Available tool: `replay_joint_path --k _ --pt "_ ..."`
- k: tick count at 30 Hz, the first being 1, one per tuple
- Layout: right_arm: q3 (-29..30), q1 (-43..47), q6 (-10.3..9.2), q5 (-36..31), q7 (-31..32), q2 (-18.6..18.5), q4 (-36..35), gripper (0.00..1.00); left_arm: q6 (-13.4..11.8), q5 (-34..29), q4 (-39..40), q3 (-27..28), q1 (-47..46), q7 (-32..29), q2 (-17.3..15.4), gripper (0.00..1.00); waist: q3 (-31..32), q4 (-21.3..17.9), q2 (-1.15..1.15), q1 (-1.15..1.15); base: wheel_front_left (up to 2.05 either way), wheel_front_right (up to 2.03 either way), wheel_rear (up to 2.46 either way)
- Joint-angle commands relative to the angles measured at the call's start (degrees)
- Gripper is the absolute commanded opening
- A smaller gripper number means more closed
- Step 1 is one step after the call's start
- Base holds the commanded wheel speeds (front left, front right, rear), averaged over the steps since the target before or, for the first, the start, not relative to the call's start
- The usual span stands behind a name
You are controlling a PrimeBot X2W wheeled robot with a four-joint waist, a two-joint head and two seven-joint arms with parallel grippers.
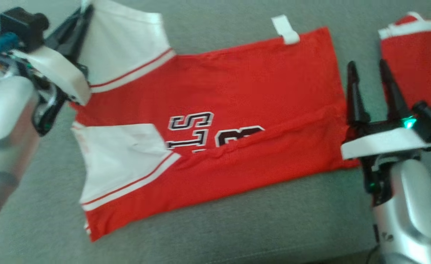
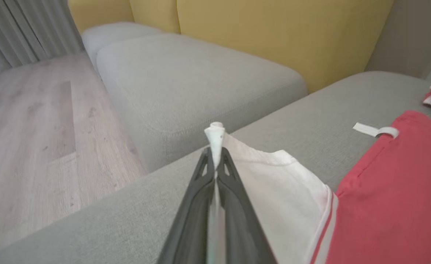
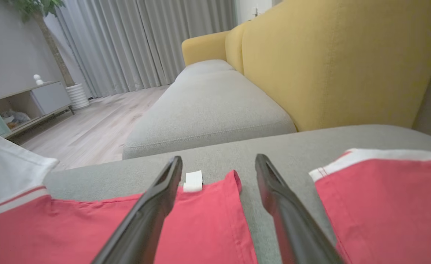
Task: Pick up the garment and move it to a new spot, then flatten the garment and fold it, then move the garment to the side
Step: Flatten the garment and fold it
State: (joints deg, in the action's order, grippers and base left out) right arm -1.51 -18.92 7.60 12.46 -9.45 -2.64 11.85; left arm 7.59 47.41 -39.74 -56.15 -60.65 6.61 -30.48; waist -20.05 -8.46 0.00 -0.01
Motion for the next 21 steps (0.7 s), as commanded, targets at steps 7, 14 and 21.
replay_joint_path --k 7,14,21 --pt "5.08 -6.83 -0.11 -8.35 11.02 -0.23 -0.08 1.0 -0.8 -0.39 9.23 -0.42 1.97 3.89 -1.93 0.0 4.22 8.83 0.0 0.01 0.0 0.0 0.0" --pt "10.97 -16.27 -0.11 -17.87 23.9 -2.53 11.88 1.0 -3.75 -1.02 21.33 -1.92 5.5 2.62 -3.36 0.0 2.42 13.61 0.0 0.01 0.0 0.0 0.0" --pt "13.5 -22.65 -0.11 -23.3 28.13 -5.96 23.47 1.0 -5.04 -1.6 27.36 -2.75 5.55 0.76 -4.02 0.0 -0.05 15.33 0.0 0.01 0.0 0.0 0.0"
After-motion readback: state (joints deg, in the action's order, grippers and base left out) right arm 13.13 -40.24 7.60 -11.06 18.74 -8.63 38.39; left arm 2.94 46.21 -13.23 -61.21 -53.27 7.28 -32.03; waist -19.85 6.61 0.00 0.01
